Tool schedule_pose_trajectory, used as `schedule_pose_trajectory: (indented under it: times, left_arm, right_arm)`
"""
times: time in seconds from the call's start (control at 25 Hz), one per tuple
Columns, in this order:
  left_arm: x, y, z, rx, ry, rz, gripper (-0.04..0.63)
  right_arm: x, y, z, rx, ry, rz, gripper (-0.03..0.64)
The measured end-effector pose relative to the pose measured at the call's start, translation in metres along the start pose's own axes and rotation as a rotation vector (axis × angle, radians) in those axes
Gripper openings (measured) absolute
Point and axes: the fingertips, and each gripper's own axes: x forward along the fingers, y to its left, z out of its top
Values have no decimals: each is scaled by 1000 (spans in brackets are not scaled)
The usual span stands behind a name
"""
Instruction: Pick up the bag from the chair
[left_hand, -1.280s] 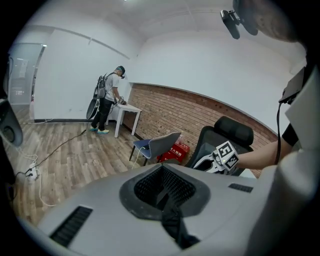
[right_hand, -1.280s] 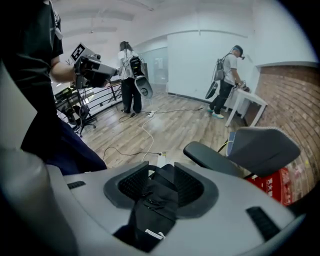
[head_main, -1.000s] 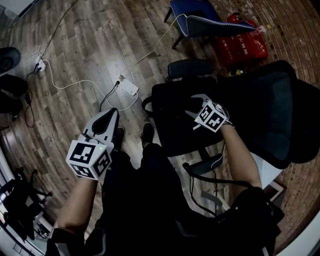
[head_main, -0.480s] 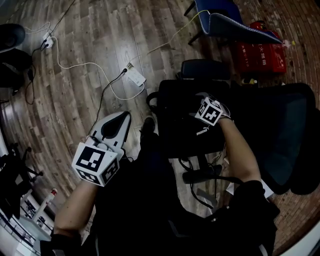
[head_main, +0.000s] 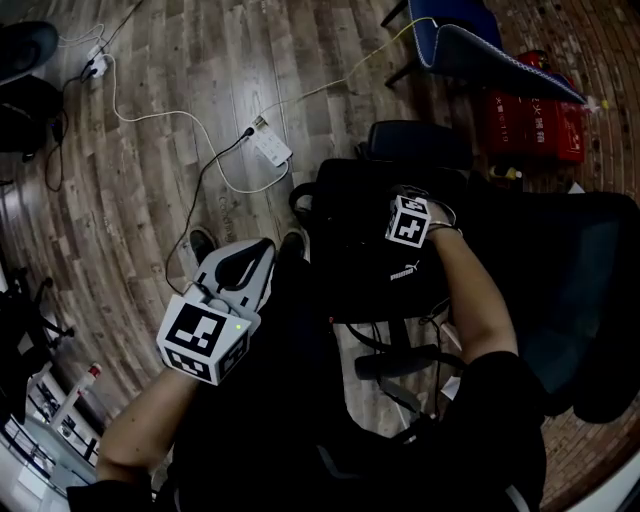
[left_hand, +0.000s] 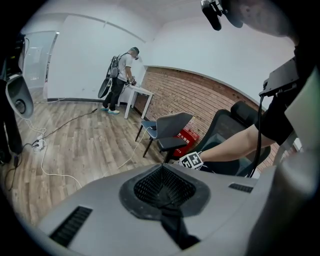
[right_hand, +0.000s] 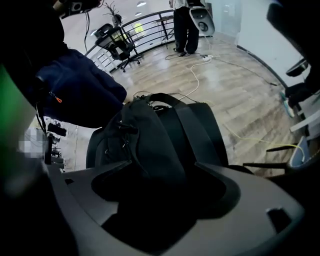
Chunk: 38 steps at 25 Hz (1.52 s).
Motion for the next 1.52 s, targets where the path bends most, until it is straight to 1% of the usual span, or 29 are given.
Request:
schedule_pose_trajectory:
  times: [0.12, 0.24, 0.36, 0.52, 0.56, 0.64, 0.8, 0.92, 1.08, 1.24, 1.36, 1.52]
  left_arm:
    - [4, 1, -4, -6, 7, 4, 12]
    - [5, 7, -6, -17, 8, 26, 12]
    - [4, 12, -7, -24, 11, 45, 12]
    - [3, 12, -9, -18, 18, 48, 12]
    - [3, 13, -10, -18, 18, 49, 12]
    - [5, 14, -10, -22, 18, 54, 12]
    - [6, 12, -11, -21, 18, 51, 12]
    - [4, 12, -13, -23, 23, 54, 12]
    - [0, 10, -11, -22, 19, 58, 12]
    - [-7, 7, -6, -9, 22, 47, 12]
    - [-7, 1, -3, 6, 22, 35, 12]
    - [-1, -8, 9, 46, 11, -4, 12]
  right_arm:
    - [11, -1, -6, -36, 34, 31, 379]
    - [22, -3, -12, -77, 65, 54, 379]
    - [32, -2, -15, -94, 98, 104, 377]
    - [39, 0, -15, -90, 119, 187, 374]
    - [38, 0, -15, -93, 126, 205, 365]
    - [38, -1, -16, -98, 138, 231, 319]
    - [35, 4, -14, -102, 141, 283, 248]
    - [26, 2, -17, -84, 183, 281, 182]
    - [20, 14, -19, -62, 187, 312, 107]
    - [11, 26, -17, -50, 164, 295, 81]
    - [9, 46, -12, -29, 100, 318, 77]
    - [1, 50, -24, 4, 120, 249, 74]
